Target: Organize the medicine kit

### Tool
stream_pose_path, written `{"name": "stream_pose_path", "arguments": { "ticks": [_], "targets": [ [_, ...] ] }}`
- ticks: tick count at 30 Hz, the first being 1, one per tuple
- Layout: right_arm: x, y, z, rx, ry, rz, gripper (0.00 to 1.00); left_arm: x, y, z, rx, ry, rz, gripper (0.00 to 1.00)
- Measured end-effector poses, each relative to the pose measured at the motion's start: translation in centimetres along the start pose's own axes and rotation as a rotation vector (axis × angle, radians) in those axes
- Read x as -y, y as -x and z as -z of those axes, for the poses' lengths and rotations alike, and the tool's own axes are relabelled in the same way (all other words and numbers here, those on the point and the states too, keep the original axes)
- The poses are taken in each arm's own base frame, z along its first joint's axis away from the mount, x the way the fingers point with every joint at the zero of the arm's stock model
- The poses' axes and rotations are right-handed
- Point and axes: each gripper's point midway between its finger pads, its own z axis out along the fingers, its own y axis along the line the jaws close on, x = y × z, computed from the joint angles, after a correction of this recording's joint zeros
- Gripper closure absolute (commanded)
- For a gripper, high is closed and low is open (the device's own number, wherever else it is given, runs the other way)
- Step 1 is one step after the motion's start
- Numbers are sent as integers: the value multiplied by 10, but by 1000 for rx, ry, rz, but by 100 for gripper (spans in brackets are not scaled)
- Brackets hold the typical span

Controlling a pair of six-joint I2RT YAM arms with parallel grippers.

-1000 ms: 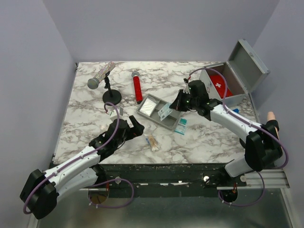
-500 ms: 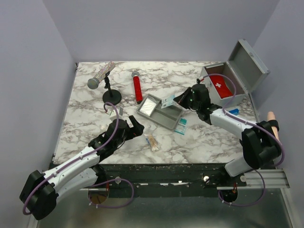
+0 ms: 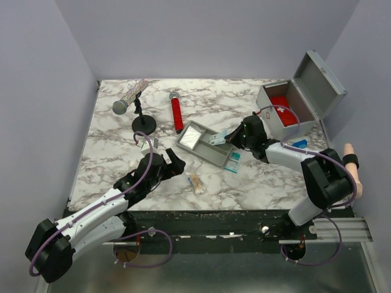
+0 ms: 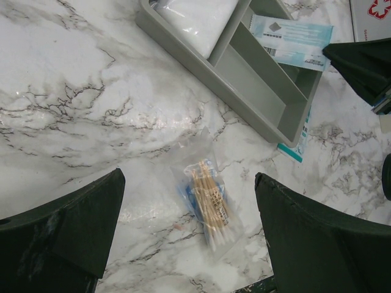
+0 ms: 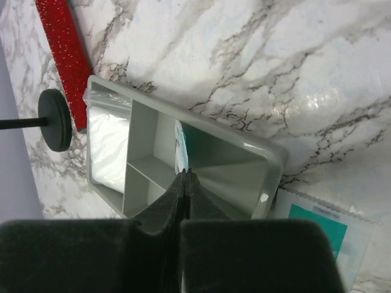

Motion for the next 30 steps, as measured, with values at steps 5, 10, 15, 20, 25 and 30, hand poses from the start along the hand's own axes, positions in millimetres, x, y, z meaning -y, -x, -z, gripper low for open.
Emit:
{"name": "stream_pose_path", "arguments": {
  "ticks": [5,10,15,20,25,30],
  "targets": [
    [14,-19,2,-50,0,30,46,0,0,0,0,0,0,2],
    [11,-15,18,-44,14,93,41,0,0,0,0,0,0,2],
    [1,10,49,40,15,194,42,0,0,0,1,-1,1,2],
    [24,13,61,48,-71,267,42,1,1,0,3,-4,2,2],
    [77,-18,54,-79,-216,310,40,0,-1,-2,-2,1,0,2],
    [107,-38,47,-171,-301,353,38,0,-1,-1,-2,1,2,2]
  ]
}}
